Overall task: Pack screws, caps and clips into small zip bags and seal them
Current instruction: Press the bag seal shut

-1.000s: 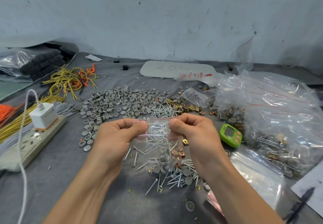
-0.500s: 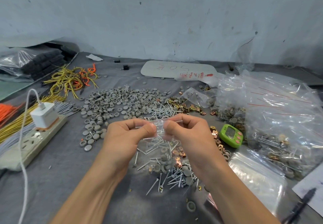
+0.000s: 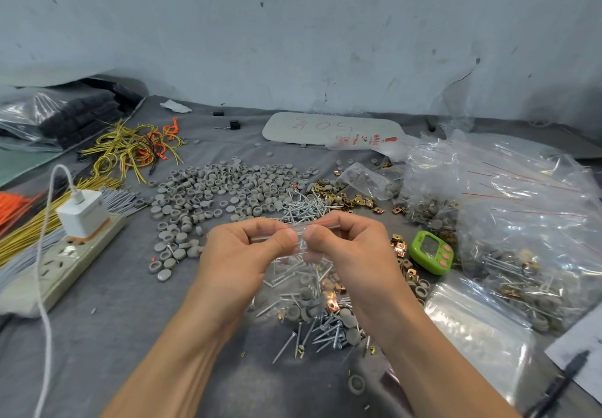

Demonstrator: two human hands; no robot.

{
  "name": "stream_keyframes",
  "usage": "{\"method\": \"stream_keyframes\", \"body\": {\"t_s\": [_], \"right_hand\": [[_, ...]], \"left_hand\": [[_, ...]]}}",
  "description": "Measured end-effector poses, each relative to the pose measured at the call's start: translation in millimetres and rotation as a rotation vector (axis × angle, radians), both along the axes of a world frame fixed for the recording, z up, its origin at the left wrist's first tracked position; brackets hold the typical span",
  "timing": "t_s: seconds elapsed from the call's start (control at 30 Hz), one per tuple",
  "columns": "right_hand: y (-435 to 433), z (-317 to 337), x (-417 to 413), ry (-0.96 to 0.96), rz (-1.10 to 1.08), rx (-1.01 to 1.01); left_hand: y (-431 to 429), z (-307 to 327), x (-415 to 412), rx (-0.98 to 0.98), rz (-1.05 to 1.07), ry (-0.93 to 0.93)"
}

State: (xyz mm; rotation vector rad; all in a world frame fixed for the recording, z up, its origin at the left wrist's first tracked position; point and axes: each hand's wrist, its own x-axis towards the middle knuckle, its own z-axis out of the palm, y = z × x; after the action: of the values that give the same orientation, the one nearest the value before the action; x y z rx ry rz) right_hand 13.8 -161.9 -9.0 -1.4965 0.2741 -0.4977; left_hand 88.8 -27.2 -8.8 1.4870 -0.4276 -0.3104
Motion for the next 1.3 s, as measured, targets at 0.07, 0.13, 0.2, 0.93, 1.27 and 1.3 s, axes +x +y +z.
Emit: {"method": "stream_keyframes", "body": {"t_s": [0.07, 0.13, 0.2, 0.93, 1.27, 1.3], "right_hand": [[-1, 1, -1, -0.011, 0.032, 0.001], [-1, 1, -1, -0.009, 0.059, -0.007], [-1, 0, 0, 0.000, 0.063, -0.017], [-17, -2, -16, 0.245, 0.309, -0.242], [-45, -4, -39, 0.115, -0.014, -0.003], [-51, -2, -43, 0.110, -0.051, 0.020]], "left_hand": [[0, 0, -2, -0.003, -0.023, -0.005], [0, 1, -2, -0.014, -0.016, 0.001], [-1, 0, -1, -0.015, 0.016, 0.009], [-2, 12, -3, -0.252, 0.029, 0.104], [-23, 7, -22, 0.145, -0.304, 0.054], [-30, 6, -28, 0.167, -0.337, 0.052]]}}
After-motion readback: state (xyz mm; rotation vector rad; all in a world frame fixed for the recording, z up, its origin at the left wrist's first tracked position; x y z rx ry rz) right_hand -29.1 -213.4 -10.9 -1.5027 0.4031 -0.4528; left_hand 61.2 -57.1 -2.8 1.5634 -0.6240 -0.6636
